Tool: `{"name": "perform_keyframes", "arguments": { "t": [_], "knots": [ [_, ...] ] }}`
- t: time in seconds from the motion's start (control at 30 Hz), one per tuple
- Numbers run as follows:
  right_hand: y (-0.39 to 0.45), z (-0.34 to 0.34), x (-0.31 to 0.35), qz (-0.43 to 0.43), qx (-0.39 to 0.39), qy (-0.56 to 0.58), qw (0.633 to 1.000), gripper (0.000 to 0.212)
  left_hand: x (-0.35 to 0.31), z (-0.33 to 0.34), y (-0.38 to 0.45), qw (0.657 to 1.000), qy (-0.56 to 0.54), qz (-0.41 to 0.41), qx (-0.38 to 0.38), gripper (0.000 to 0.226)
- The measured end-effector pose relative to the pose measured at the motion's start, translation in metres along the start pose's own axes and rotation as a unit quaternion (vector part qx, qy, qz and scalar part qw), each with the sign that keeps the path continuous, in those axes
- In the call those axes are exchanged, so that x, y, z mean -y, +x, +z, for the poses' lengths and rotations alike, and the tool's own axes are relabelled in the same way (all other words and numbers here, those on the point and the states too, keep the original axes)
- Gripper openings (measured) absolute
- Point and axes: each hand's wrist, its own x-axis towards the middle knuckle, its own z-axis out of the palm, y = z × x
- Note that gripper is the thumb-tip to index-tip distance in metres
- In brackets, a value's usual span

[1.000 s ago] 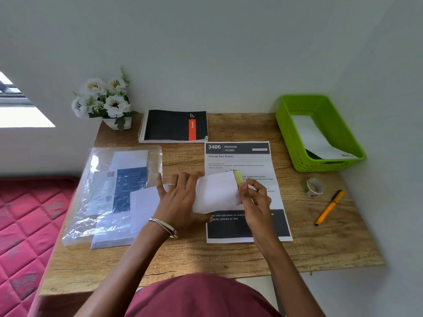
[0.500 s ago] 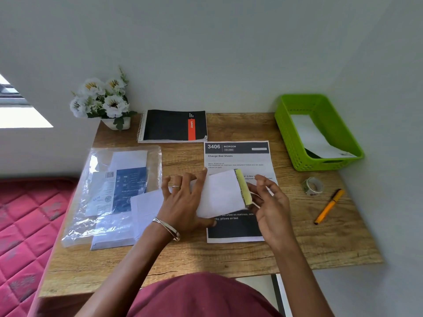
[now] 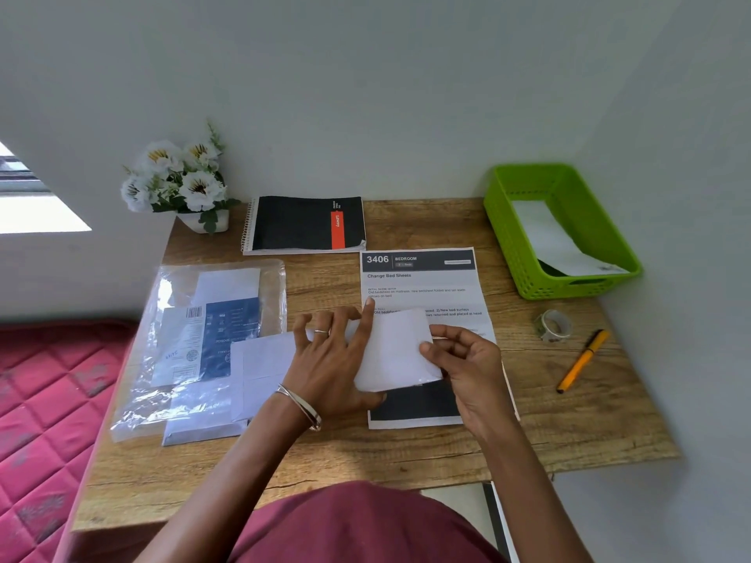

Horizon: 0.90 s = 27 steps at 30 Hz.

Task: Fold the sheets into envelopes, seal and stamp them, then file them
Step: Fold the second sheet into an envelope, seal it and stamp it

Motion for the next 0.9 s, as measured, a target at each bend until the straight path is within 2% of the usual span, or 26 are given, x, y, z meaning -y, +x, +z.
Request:
{"name": "perform_keyframes", "arguments": {
  "t": [0.23, 0.37, 0.47, 0.6, 0.67, 0.77, 0.9],
  "knots": [
    [0.001, 0.001, 0.001, 0.005, -0.017, 0.012, 1.0, 0.025, 0.001, -0.002, 0.002, 1.0, 0.002, 0.007, -0.017, 0.11],
    [0.001, 0.005, 0.011, -0.003, -0.013, 0.055, 0.998, 0.026, -0.001, -0.002, 0.004, 0.997, 0.011, 0.034, -0.061, 0.094],
    [0.002, 0.005, 0.022, 0.003, 0.029, 0.098, 0.995, 0.03, 0.0, -0.006, 0.007, 0.996, 0.013, 0.032, -0.081, 0.079],
    [0.001, 0.002, 0.032, 0.006, 0.108, 0.159, 0.981, 0.035, -0.002, -0.018, 0.012, 0.991, -0.017, 0.019, -0.129, 0.044],
    [0.001, -0.001, 0.034, 0.008, 0.127, 0.16, 0.979, 0.04, -0.002, -0.025, 0.015, 0.986, -0.057, 0.006, -0.154, 0.041],
    [0.001, -0.005, 0.032, 0.014, 0.126, 0.14, 0.982, 0.046, 0.003, -0.039, 0.02, 0.965, -0.162, -0.021, -0.207, 0.035],
    [-0.001, -0.007, 0.026, 0.027, 0.111, 0.11, 0.987, 0.046, 0.007, -0.069, 0.027, 0.912, -0.265, -0.077, -0.303, 0.02]
  ]
}}
